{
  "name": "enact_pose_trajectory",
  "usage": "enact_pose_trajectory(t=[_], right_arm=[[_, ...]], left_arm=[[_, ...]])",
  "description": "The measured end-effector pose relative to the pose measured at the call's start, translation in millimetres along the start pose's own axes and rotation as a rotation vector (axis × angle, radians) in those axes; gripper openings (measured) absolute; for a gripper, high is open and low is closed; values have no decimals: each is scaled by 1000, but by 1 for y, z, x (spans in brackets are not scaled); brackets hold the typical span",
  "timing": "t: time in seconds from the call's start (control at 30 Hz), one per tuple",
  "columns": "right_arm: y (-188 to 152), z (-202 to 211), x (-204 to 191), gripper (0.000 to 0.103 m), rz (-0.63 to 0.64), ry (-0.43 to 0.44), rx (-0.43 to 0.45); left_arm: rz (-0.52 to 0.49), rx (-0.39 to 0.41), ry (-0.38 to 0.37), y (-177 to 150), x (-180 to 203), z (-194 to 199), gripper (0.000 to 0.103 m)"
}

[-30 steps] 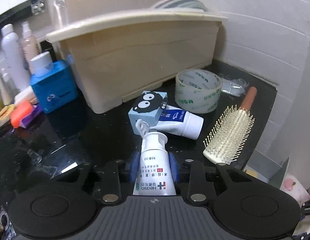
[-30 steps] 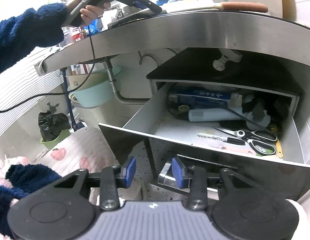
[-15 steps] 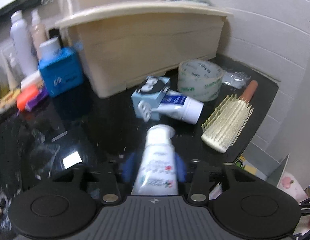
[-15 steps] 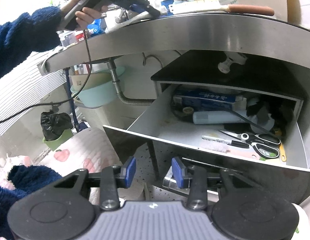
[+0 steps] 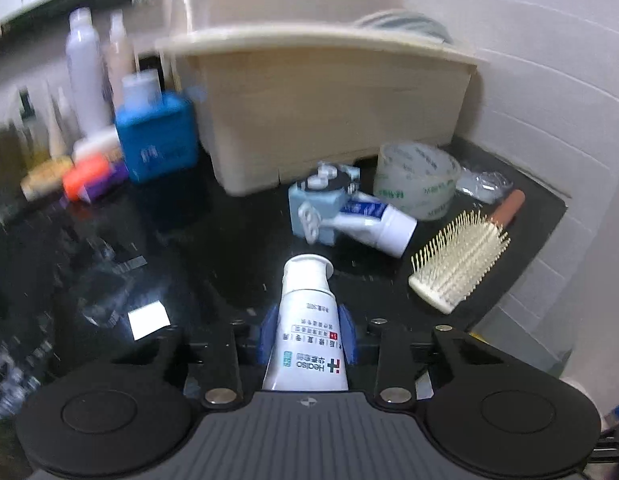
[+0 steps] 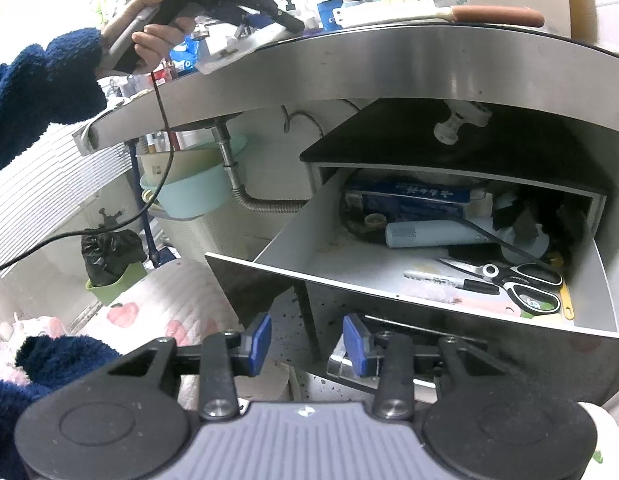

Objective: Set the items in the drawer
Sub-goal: 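Lift the white toothpaste tube off the counter with the left gripper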

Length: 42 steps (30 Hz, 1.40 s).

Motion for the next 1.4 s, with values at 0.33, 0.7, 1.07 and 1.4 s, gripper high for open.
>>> enact_pose_trajectory(t=[0.33, 0.7, 1.07, 1.4], right_arm=[[0, 0, -1, 39, -10, 0, 7], [-3, 1, 6, 40, -45, -18, 11], [-4, 5, 9, 41, -71, -26, 15], [-3, 2, 8, 41, -80, -17, 20]], left_arm=[[-140, 95, 152, 10, 29, 1, 32], [-676, 127, 405, -21, 84, -19, 31], [-554, 66, 357, -18, 71, -31, 29], [-358, 30, 287, -1, 50, -26, 27]])
Point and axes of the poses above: each gripper's, at about its wrist camera, not at the fingertips, and z roughly against the way its jaws point, x to its right, y to its top, the point moved 6 cm from there along -z, roughly the way its jaws point, and after that the axes turned 8 degrees about z, right-handed, at the moved point
